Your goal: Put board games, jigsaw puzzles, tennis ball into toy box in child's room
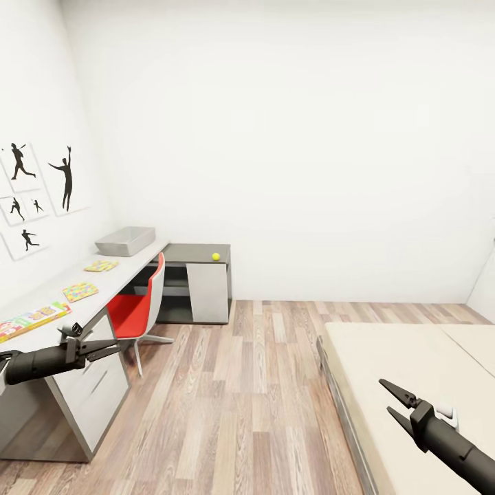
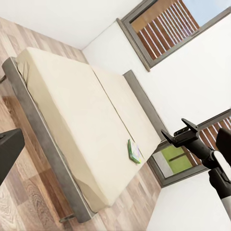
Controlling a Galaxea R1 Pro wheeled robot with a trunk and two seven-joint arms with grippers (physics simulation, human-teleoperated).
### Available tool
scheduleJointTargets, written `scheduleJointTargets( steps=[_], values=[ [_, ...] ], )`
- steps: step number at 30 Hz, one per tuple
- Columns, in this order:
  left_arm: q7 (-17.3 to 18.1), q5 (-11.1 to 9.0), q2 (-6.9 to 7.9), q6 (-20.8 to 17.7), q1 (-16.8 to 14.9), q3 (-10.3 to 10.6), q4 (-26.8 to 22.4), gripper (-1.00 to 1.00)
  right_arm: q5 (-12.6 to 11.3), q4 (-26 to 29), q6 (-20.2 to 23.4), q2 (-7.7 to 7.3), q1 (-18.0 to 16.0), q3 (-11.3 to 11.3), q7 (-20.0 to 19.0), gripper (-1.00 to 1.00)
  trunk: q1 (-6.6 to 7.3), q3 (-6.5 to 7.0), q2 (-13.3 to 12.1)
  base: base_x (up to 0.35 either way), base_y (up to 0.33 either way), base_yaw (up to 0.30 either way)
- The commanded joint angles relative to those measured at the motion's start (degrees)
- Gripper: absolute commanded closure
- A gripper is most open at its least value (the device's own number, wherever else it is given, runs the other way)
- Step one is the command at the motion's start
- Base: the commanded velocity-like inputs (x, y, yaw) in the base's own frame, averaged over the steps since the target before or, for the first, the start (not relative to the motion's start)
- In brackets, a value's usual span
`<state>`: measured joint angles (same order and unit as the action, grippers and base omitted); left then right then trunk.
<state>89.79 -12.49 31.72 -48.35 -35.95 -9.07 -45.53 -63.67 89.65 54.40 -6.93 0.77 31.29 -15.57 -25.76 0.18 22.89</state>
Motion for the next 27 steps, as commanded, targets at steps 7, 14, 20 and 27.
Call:
scheduleJointTargets(
  steps=[7, 14, 20, 27],
  values=[
    [0.2, 0.0, 0.01, -0.6, 0.0, 0.0, 0.0, -1.0, 0.5, 0.0, 0.2, -0.01, -0.1, 0.1, -0.5, -1.0, -0.02, 0.0, 0.0, 0.0, 0.0, -0.001],
    [0.2, 0.0, 0.01, -0.6, 0.0, 0.0, 0.0, -1.0, 0.5, 0.0, 0.2, -0.01, 0.0, 0.0, -0.5, -1.0, -0.02, 0.0, 0.0, 0.0, 0.0, 0.0],
    [0.2, 0.0, 0.01, -0.6, 0.0, 0.0, 0.0, -1.0, 0.5, 0.0, 0.2, -0.01, -0.1, 0.0, -0.5, -1.0, -0.02, 0.0, 0.0, 0.0, 0.0, 0.0],
    [0.2, 0.0, -0.03, -0.6, 0.0, 0.0, 0.0, -1.0, 0.5, 0.0, 0.2, 0.0, -0.1, 0.0, -0.5, -1.0, -0.02, 0.0, 0.0, 0.0, 0.0, 0.0]
  ],
)
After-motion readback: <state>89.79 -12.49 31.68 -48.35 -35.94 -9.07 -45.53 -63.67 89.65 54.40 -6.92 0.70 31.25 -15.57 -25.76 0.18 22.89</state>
